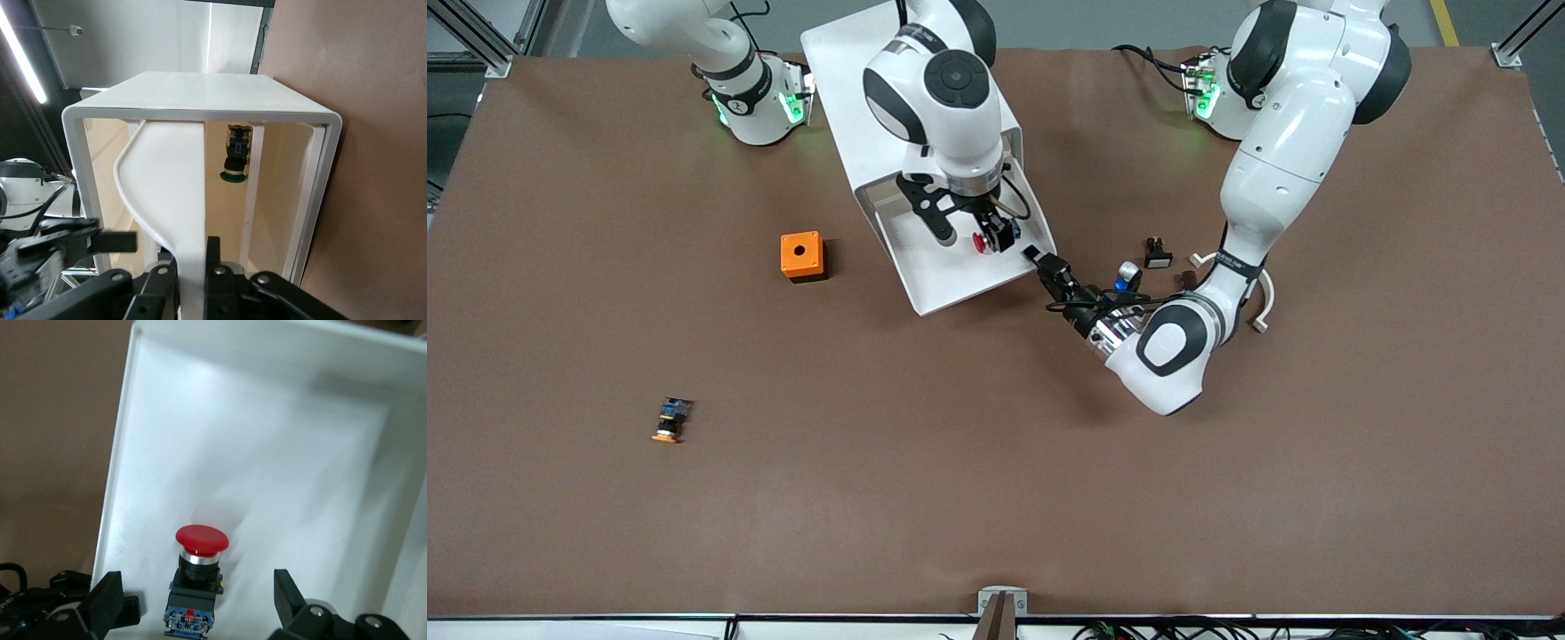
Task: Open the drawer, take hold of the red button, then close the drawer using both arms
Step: 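Grasp the red push button inside the drawer with the right gripper, then lift the red button out and carry it beside the yellow button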
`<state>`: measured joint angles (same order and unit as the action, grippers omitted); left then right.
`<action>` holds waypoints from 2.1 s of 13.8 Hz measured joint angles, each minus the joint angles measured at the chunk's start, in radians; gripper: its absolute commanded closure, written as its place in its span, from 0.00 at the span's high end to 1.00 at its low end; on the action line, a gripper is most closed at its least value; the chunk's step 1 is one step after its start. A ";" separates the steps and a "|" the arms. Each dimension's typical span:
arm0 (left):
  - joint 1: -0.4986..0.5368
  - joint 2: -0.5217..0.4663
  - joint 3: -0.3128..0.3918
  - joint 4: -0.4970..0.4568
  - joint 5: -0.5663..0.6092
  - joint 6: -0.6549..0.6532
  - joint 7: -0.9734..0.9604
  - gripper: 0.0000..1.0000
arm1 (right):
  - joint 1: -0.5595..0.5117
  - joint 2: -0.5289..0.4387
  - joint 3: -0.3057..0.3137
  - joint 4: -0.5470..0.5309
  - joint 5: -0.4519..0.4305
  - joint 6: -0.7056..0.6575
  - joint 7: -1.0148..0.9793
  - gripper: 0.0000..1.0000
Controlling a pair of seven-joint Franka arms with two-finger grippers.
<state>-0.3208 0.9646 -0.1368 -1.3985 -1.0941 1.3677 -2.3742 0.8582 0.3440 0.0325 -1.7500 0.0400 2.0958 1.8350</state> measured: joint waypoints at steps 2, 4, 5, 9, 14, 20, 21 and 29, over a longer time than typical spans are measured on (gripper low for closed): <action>0.001 0.001 0.000 0.000 0.000 0.007 0.000 0.66 | 0.018 0.024 0.000 0.000 -0.002 0.026 0.025 1.00; 0.004 0.001 0.000 0.000 0.000 0.009 0.000 0.74 | 0.032 0.041 -0.001 0.002 -0.002 0.037 0.040 0.97; 0.008 0.001 0.000 0.001 -0.001 0.010 0.000 0.78 | 0.036 0.048 -0.001 0.004 -0.002 0.042 0.047 0.97; 0.028 0.002 0.000 0.021 -0.010 0.013 0.003 0.94 | 0.041 0.076 -0.001 0.016 -0.007 0.060 0.063 0.83; 0.077 0.012 0.001 0.044 -0.013 0.019 0.039 1.00 | 0.045 0.091 -0.001 0.029 -0.007 0.069 0.075 0.21; 0.088 0.013 0.001 0.146 -0.013 0.020 0.287 1.00 | 0.044 0.092 -0.006 0.060 -0.007 0.069 0.061 0.00; 0.087 0.012 0.008 0.163 -0.013 0.021 0.346 1.00 | 0.036 0.091 -0.011 0.079 -0.007 0.056 0.036 0.00; 0.003 -0.005 0.122 0.211 0.038 0.042 0.955 1.00 | -0.293 0.062 -0.033 0.242 -0.007 -0.238 -0.683 0.00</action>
<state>-0.3182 0.9600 -0.0146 -1.1871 -1.0559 1.4095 -1.4196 0.5649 0.4056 -0.0005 -1.5076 0.0327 1.8577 1.1516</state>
